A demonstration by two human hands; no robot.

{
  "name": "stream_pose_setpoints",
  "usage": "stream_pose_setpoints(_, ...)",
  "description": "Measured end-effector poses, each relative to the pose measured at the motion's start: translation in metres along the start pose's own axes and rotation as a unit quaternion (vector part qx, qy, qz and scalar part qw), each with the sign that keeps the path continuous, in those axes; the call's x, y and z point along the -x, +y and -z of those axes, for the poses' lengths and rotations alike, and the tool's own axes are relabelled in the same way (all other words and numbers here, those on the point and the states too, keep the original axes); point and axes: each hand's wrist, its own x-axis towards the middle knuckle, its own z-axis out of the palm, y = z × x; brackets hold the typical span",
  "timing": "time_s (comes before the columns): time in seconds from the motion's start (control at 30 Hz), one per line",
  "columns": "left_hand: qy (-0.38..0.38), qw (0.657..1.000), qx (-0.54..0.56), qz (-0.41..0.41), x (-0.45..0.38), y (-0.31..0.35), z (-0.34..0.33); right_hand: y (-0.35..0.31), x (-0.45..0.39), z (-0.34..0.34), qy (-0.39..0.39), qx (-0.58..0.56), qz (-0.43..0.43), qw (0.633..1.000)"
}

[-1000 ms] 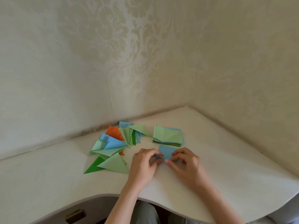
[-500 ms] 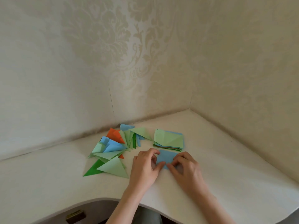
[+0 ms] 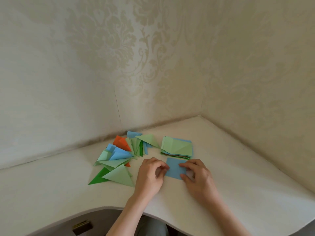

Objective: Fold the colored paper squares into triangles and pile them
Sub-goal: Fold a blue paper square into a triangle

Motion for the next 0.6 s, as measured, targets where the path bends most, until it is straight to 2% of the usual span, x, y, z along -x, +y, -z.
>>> stream_pose_setpoints(0.13,-0.054,0.998,-0.023,-0.027,-0.003,0.003,0.006,-0.002,0.0,0.005,0.036,0.018,0.0,0.999)
stream_pose_setpoints(0.33,-0.033,0.987,-0.118,-0.108,-0.01,-0.004,0.017,-0.009,-0.004,0.006,-0.026,0.05,-0.005,0.998)
stream_pose_setpoints(0.47,-0.037,0.981,-0.147,-0.118,0.005,0.007,0.013,-0.01,-0.011,0.007,-0.052,0.056,0.047,0.996)
stream_pose_setpoints(0.6,-0.022,0.976,-0.205,-0.075,0.016,0.027,0.01,-0.016,-0.017,0.012,-0.085,0.067,0.059,0.992)
